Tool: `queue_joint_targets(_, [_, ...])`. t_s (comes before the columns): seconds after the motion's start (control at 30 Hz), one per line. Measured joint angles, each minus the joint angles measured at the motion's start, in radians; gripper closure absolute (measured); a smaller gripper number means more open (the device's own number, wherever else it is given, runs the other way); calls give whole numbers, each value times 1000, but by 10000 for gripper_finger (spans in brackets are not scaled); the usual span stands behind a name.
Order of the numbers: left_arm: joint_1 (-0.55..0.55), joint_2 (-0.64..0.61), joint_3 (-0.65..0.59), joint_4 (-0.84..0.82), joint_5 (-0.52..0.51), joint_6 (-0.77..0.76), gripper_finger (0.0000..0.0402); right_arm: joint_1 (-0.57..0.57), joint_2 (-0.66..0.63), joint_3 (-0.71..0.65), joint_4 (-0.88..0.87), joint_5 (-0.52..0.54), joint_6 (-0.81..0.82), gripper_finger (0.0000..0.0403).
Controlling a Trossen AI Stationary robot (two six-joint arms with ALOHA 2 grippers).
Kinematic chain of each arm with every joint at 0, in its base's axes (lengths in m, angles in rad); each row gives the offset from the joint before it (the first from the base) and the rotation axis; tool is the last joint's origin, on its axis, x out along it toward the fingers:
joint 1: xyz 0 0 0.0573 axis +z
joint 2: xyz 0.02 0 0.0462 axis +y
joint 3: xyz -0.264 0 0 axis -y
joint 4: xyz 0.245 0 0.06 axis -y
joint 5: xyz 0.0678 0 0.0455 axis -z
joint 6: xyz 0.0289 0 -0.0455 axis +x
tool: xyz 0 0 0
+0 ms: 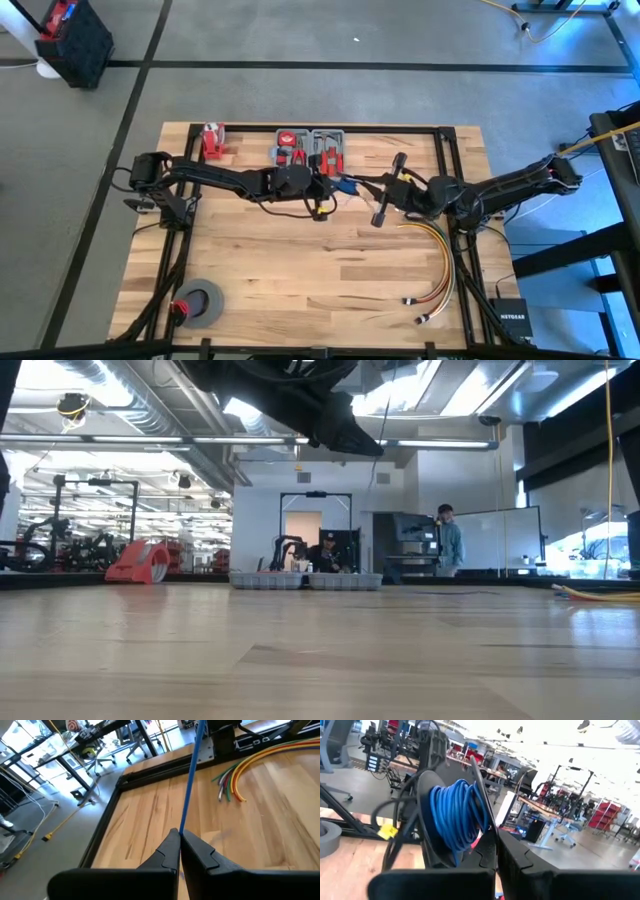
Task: Coil cords
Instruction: Coil the blue wire into the black spool
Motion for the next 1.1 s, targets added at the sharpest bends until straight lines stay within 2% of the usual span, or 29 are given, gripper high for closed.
queue_joint_targets(0.43, [1,2,-2,-12,-5,3,399,26,-13,3,5,24,-32,397])
queue_joint_targets(0.53, [0,-28,-3,-79,-74,17,399,25,-13,4,-44,37,-58,397])
queue_joint_targets(0.63, [-1,-106,-6,-177,-153,11,399,23,-13,7,-78,87,-85,397])
queue_joint_targets(0.8, [6,-260,-8,-306,-167,3,399,11,-2,11,-125,108,-137,397])
queue_joint_targets(0.93, [13,-378,-7,-310,-163,-32,399,-13,4,10,-159,74,-139,397])
queue_joint_targets(1.1, [11,-448,-6,-299,-128,-135,399,-66,43,8,-171,58,-138,397])
